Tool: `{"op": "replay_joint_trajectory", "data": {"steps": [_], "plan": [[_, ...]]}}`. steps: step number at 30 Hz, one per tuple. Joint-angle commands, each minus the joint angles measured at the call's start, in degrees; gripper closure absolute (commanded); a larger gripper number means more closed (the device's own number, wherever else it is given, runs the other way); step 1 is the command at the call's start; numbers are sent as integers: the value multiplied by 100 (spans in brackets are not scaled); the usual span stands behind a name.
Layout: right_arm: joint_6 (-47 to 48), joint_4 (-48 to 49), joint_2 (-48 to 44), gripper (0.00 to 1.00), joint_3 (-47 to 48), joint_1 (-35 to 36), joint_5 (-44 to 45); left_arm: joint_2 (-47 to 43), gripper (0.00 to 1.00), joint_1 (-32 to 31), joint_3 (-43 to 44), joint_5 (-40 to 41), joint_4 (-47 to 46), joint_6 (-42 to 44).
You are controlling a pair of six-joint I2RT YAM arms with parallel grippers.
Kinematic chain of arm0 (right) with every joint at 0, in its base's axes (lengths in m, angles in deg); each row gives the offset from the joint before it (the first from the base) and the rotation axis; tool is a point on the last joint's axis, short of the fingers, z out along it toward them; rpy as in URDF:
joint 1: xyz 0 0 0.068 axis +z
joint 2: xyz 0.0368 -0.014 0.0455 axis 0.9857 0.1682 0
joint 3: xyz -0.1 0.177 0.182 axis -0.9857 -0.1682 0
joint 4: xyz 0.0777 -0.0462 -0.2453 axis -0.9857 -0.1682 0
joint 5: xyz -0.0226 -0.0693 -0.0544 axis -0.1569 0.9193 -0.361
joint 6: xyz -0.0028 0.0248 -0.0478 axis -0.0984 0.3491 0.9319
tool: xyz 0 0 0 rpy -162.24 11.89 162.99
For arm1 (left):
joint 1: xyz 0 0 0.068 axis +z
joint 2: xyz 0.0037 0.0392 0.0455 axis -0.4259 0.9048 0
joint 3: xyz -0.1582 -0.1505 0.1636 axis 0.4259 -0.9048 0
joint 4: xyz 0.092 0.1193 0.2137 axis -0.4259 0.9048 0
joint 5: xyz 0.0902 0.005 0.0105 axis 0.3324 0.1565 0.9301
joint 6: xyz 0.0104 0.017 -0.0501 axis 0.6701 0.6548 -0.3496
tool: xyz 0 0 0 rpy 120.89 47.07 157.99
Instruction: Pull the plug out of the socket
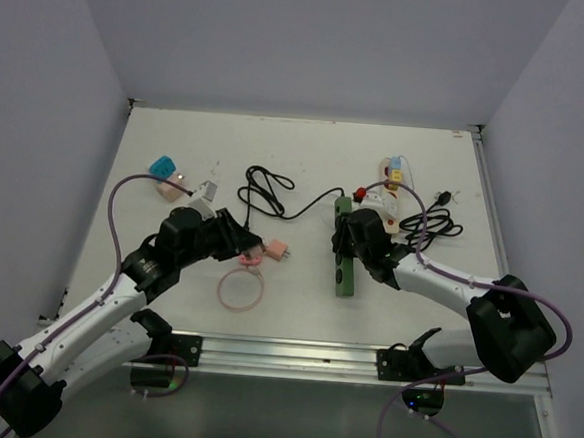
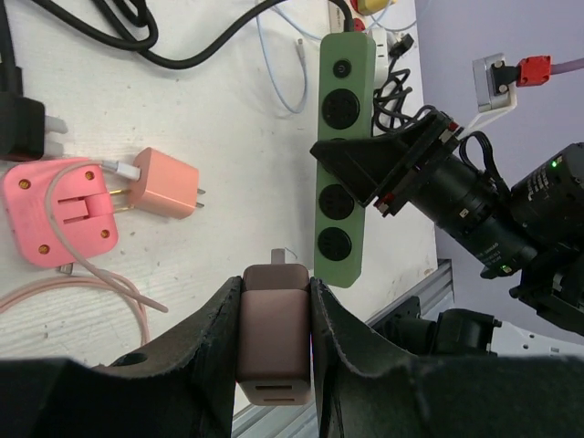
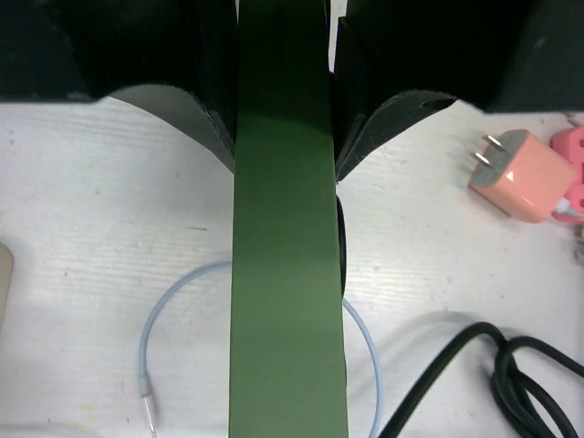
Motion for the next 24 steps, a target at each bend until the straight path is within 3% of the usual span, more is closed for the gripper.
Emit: {"op": "replay_joint_trajectory", "data": {"steps": [1,10,15,19,21,24], "plan": [[10,307,-241,100,-21,131,542,-67,100,32,251,124,343,90],[432,836,-418,100,285,131,-531,679,100,137,-258,-280,-412,372],[819,1072,48,100,917,122,-970,1233,89,261,-619,-500,-1045,495],[1117,1196,679,100,1498,114,-1278,1453,64,270,-777,-465,-1449,626],[1258,1248,918,100,1857,105,-1383,1497,56,270,-786,-439,-1458,671],[1373,1328,1392,100,2289,61,-1498,1410,33,270,-751,-369,-1397,741]]}}
